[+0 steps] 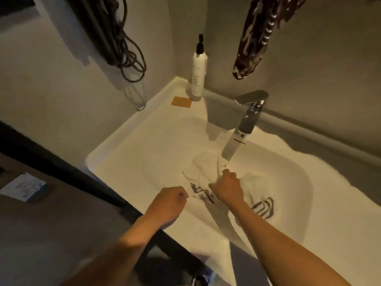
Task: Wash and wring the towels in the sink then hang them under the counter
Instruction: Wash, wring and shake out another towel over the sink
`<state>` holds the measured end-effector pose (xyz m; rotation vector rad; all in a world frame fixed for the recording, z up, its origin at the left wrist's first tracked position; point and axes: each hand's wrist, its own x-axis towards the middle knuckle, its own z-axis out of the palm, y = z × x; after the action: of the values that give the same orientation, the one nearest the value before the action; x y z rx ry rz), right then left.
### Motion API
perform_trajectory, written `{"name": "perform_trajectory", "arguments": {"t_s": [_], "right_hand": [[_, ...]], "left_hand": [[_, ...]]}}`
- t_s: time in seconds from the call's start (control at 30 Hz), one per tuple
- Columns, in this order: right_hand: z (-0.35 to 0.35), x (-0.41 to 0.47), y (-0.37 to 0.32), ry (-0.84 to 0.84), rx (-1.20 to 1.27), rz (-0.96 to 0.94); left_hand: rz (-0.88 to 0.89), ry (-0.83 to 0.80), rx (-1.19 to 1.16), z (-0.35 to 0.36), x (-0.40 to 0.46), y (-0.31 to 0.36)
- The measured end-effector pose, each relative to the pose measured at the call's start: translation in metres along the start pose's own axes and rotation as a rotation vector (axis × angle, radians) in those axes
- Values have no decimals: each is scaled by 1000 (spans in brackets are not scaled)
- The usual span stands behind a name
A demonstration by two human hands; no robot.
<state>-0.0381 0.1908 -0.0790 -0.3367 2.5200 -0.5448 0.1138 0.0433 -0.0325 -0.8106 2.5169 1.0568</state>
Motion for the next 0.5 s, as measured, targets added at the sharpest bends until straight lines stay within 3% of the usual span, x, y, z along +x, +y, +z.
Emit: {"name": "perform_trajectory", "arguments": {"t_s": [0.2,0.33,0.4,0.5], "right_hand": [[59,70,-21,-98,-280,104],[61,76,-14,63,-179,93],[49,73,-11,83,-7,84],[25,59,-20,144,303,57]], "left_hand": [[12,-6,45,3,53,-10],[-2,-1,-99,-2,79,1],[-119,-42,-243,-1,94,6],[-507,-145,-763,2,105,19]]}}
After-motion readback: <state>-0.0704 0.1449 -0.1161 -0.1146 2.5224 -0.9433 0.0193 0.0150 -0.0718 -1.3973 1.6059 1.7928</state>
